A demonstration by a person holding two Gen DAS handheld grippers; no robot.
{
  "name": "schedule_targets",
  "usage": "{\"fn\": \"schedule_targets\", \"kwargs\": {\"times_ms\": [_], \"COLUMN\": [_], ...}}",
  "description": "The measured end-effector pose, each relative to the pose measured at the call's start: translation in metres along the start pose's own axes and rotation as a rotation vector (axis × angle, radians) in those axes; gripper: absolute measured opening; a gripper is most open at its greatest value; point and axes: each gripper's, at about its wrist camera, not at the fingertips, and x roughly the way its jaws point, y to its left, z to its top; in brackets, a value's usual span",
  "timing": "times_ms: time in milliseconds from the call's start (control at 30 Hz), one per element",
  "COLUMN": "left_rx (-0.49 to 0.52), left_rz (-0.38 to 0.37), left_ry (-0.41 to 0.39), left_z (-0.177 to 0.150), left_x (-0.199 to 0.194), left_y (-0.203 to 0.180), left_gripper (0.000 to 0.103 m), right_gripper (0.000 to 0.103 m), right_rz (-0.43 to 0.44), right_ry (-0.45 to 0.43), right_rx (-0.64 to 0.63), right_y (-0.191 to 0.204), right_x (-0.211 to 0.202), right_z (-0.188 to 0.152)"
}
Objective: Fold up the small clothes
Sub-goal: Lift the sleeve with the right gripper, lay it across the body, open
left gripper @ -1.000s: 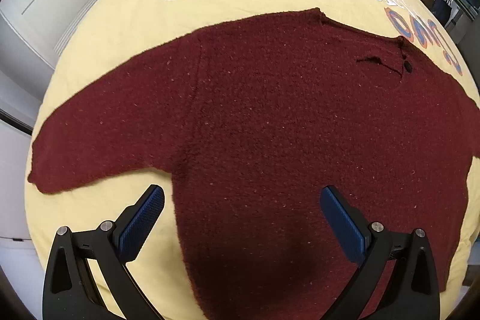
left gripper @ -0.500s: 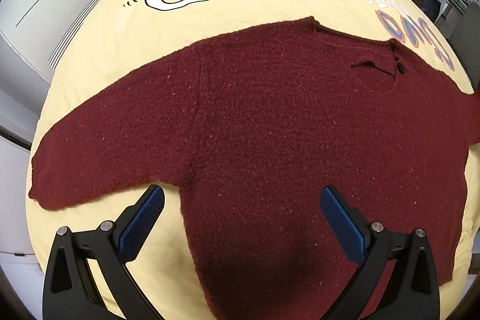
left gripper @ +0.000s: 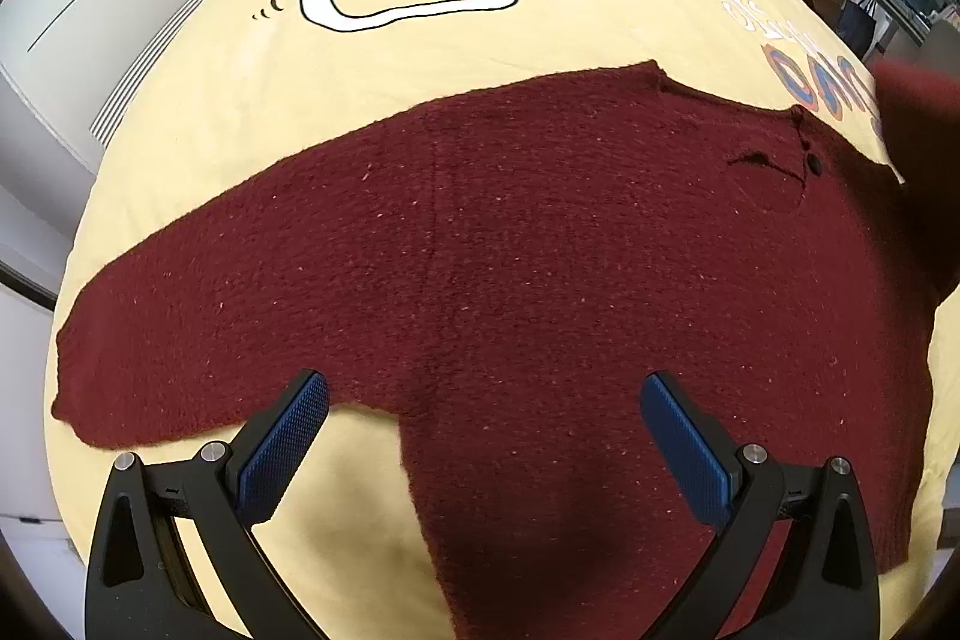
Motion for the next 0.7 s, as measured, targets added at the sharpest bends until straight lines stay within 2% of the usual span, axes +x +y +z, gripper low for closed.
{"fn": "schedule_targets", "kwargs": {"times_ms": [167,300,433,567,667,700], "left_rx": [-0.006,0.001,-0.009,-0.022,-0.025,-0.025], "left_rz": [-0.003,0.001,0.001,0.01,0.017,0.019], "left_ry": [0.004,0.011,0.017,0.026,0.03,0.031], "left_z": [-0.005,-0.009,-0.013,-0.015,-0.017,-0.018], "left_x": [0.0,0.002,0.003,0.003,0.001,0.001], "left_y": [0.006,0.007,0.008,0.011,0.012,0.012], "left_gripper": [0.102,0.102,0.102,0.102,0.102,0.102], "right_gripper": [0.012,0.012,0.012,0.013,0.016,0.021], "right_rz": [-0.001,-0.031,-0.069,-0.077,-0.084,-0.095], "right_ry": [0.176,0.269,0.31,0.309,0.305,0.304], "right_rx": [-0.047,-0.076,-0.093,-0.072,-0.07,-0.073], "right_y": [0.03,0.038,0.035,0.027,0.026,0.027], "right_x": [0.064,0.091,0.105,0.107,0.105,0.103], "right_z": [-0.062,-0.108,-0.132,-0.137,-0.136,-0.135]}}
